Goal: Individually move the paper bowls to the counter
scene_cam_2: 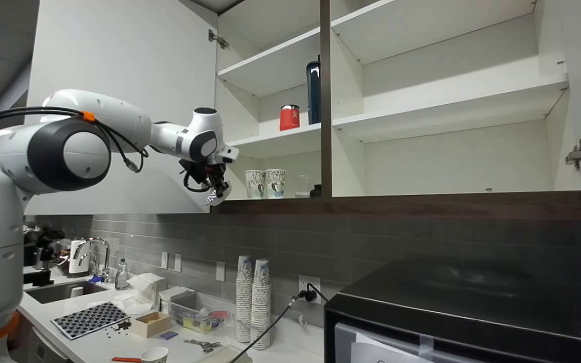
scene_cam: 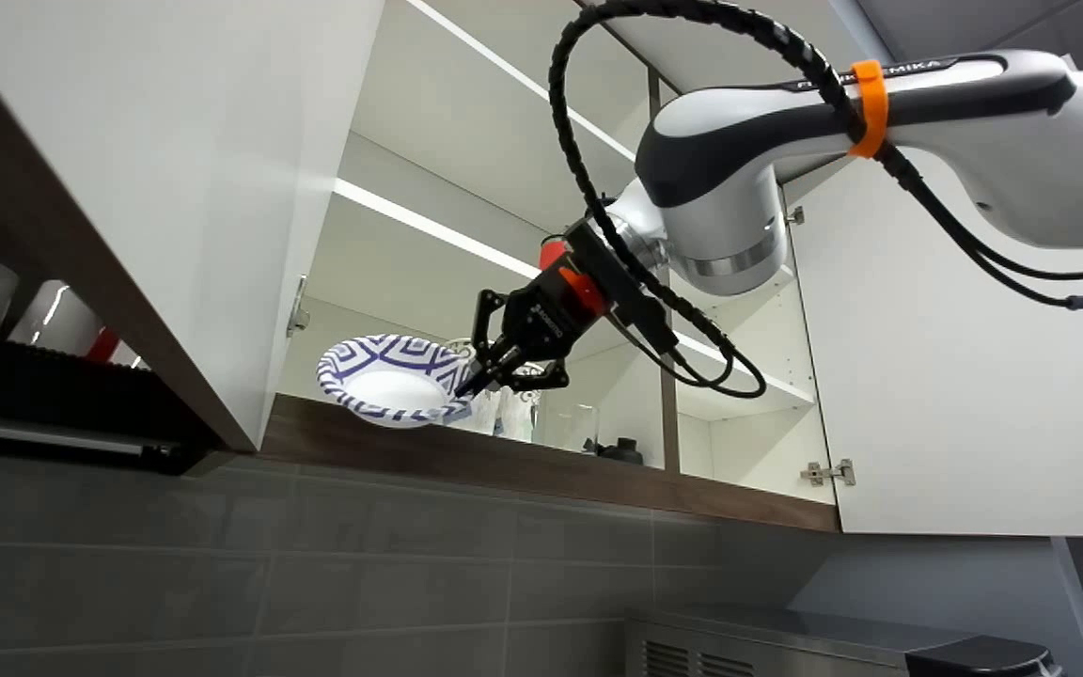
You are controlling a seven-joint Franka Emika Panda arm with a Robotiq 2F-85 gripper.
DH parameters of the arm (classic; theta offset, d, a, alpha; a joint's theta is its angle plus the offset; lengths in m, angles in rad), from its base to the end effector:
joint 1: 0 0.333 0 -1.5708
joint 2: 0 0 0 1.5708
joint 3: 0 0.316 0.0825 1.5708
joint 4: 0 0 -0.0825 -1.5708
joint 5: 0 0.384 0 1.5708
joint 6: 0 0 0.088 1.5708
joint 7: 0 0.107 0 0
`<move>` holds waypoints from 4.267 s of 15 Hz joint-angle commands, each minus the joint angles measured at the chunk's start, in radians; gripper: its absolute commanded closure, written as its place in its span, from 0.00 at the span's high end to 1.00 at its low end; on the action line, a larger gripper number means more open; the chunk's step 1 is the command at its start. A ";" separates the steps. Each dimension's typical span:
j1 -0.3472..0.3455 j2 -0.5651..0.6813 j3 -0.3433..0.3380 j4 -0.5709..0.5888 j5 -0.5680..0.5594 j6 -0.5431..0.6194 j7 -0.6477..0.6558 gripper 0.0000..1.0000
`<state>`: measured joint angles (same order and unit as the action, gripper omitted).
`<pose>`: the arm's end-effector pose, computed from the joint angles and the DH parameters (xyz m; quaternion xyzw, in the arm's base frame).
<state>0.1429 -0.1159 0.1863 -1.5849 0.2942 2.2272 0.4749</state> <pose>0.5217 0.1967 0.7603 -0.9156 0.1038 -0.2853 0.2635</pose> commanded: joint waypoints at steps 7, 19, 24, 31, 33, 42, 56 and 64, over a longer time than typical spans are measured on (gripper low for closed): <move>0.016 -0.164 -0.086 -0.298 0.202 -0.195 -0.490 0.01; 0.003 -0.134 -0.166 -0.589 0.214 -0.207 -0.820 0.03; -0.006 -0.129 -0.176 -0.628 0.214 -0.203 -0.847 0.03; -0.061 0.030 -0.211 -0.597 0.174 -0.211 -0.807 0.01; -0.090 0.100 -0.228 -0.592 0.189 -0.202 -0.815 0.01; -0.219 0.377 -0.223 -0.542 0.287 -0.108 -0.909 0.01; -0.308 0.578 -0.190 -0.475 0.417 -0.003 -0.898 0.01; -0.326 0.614 -0.191 -0.461 0.397 -0.024 -0.870 0.01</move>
<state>-0.1638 0.4740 -0.0183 -2.0659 0.6921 2.2095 -0.4164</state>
